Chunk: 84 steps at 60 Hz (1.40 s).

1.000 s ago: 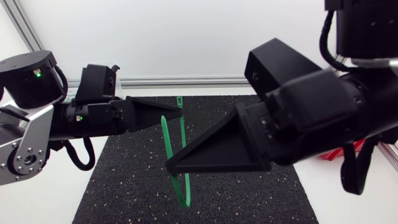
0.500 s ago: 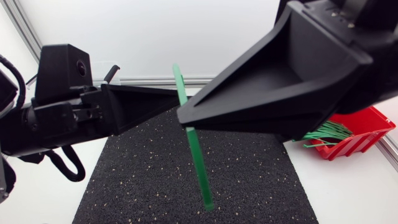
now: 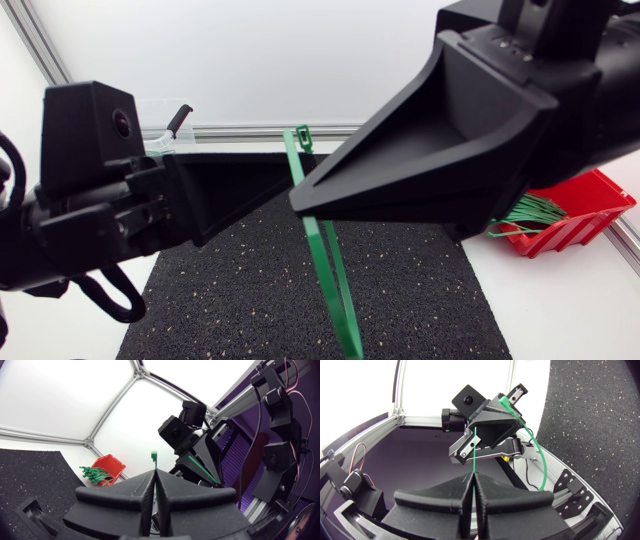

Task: Take a green cable tie from the red box, thread the tail through the head to close it, then place it in the transparent bin on the left.

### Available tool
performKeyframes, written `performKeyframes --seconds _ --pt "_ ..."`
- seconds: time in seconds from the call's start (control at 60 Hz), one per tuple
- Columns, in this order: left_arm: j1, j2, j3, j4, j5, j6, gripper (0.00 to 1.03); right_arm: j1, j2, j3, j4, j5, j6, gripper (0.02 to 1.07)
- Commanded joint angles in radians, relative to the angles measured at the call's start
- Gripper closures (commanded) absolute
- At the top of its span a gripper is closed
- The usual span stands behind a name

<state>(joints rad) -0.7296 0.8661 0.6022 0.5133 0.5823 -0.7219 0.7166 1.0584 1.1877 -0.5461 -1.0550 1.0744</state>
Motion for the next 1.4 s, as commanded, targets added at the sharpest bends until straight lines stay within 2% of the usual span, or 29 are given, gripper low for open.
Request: performKeyframes --seconds 0.0,0.083,0.533,1.067,1.383 --pt "-0.011 -0.021 -0.032 0.002 -0.022 0.036 1.00 -0.016 -0.008 0.001 -0.020 -0.010 0.036 1.01" --pt "-0.037 -0.035 -0.041 0.001 -0.070 0.068 1.00 -0.028 -0.001 0.001 -0.034 -0.010 0.038 1.01" --pt "-0.062 -0.058 -0.027 -0.007 -0.145 0.145 1.00 -0.040 0.003 0.010 -0.077 -0.016 0.039 1.01" --pt "-0.139 -0.084 -0.032 -0.035 -0.199 0.200 1.00 -0.025 0.002 0.013 -0.080 -0.013 0.039 1.01" --pt "-0.156 -0.084 -0.039 -0.041 -0.203 0.203 1.00 -0.026 -0.003 0.000 -0.069 -0.013 0.039 1.01"
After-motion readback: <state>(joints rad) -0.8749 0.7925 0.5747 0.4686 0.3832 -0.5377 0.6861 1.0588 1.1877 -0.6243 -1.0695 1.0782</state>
